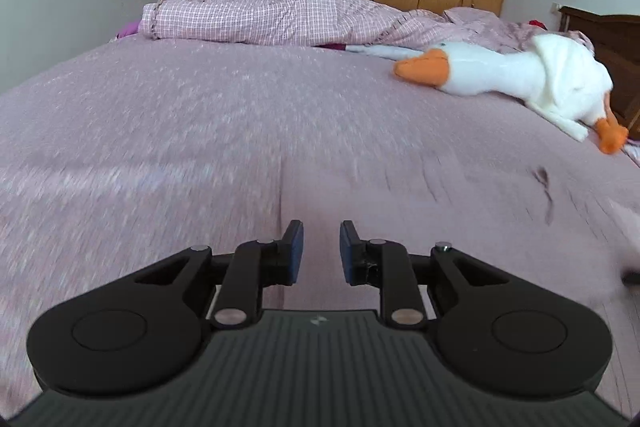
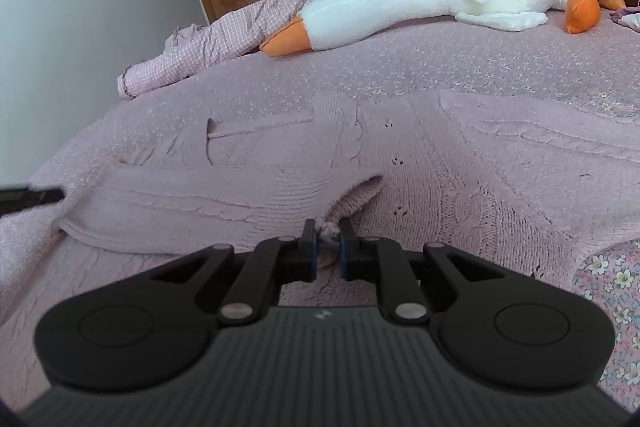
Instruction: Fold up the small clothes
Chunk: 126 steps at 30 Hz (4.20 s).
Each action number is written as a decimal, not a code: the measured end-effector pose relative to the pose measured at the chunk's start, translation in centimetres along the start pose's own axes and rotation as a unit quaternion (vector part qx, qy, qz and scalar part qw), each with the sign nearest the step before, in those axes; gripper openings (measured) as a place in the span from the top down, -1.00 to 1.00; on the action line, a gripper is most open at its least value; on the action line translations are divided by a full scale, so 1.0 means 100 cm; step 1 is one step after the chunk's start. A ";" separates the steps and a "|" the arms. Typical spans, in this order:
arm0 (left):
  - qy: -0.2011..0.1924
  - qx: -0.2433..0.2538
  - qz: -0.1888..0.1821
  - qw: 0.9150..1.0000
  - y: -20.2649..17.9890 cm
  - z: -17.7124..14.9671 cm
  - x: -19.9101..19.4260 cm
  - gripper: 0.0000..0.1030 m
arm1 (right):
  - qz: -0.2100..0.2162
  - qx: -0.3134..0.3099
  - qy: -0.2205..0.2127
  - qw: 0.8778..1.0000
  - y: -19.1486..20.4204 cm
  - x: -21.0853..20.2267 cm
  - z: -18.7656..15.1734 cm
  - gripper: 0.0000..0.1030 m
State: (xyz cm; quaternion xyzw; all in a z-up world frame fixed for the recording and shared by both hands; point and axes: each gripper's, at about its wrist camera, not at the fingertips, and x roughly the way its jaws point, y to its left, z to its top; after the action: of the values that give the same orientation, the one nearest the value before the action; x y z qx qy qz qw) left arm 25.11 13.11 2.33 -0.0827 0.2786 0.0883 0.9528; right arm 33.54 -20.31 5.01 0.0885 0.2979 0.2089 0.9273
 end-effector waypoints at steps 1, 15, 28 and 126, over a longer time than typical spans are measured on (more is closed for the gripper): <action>0.003 0.007 0.004 1.000 -0.003 -0.009 -0.010 0.50 | 0.000 -0.002 -0.002 1.000 0.001 -0.001 0.000 0.73; 0.020 0.089 0.043 0.995 -0.029 -0.042 -0.017 0.30 | 0.005 -0.016 -0.006 1.000 0.001 -0.007 -0.002 0.73; 0.013 0.025 0.122 0.992 0.001 -0.041 0.003 -0.48 | -0.010 0.007 -0.014 1.000 -0.007 -0.003 -0.003 0.73; -0.123 0.015 0.044 0.991 -0.035 -0.028 -0.035 -0.60 | -0.223 0.434 -0.242 0.839 -0.417 -0.155 -0.026 0.86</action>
State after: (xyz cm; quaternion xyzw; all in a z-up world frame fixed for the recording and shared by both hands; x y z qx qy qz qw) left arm 21.54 8.68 2.29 -0.0445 0.1637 0.1353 0.9762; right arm 34.55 -64.37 -1.16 0.4605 0.1359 -0.1822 0.8581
